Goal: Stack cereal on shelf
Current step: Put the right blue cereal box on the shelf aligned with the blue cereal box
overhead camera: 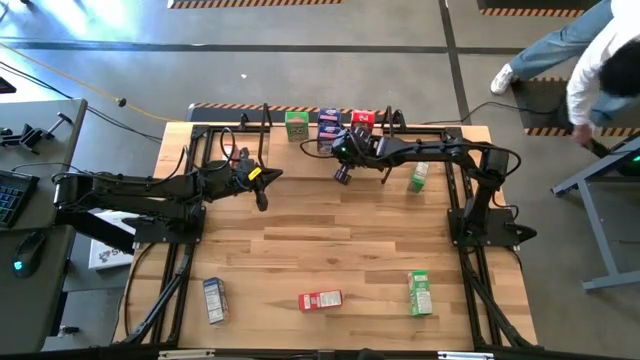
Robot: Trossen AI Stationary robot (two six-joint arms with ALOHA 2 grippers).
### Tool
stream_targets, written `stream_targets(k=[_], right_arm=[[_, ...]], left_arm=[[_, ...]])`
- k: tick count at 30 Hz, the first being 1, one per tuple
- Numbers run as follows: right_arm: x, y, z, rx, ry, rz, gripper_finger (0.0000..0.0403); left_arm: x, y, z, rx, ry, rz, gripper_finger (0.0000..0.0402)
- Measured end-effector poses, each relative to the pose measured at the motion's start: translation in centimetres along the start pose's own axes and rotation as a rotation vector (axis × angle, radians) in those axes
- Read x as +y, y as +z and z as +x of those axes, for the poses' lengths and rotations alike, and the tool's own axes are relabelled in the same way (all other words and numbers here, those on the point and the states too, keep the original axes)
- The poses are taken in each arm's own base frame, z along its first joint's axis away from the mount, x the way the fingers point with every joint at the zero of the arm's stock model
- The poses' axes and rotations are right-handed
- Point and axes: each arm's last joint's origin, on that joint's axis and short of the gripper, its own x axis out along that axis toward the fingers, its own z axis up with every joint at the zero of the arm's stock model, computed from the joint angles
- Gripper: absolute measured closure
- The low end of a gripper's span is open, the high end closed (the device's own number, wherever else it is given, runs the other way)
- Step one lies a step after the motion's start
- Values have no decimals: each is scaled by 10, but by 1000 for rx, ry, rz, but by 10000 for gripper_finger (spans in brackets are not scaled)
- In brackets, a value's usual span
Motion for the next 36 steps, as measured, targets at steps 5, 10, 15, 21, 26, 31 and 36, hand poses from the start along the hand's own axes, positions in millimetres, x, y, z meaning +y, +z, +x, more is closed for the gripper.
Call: stream_targets(k=[5,10,15,21,26,31,36], right_arm=[[-4,5,1,-53,-10,23,403],[-10,8,3,-87,-21,47,403],[-11,8,3,-90,-22,50,403],[-10,9,3,-100,3,48,403],[-2,11,1,-125,101,36,403],[5,19,4,-206,110,21,403],[-2,22,6,-246,88,43,403]], left_arm=[[0,0,0,-5,0,-1,401],[0,0,0,-5,0,-1,401],[0,0,0,0,0,0,401],[0,0,0,3,0,1,401],[0,-1,0,10,1,6,401],[0,-1,0,11,1,9,401],[0,-1,0,10,1,9,401]])
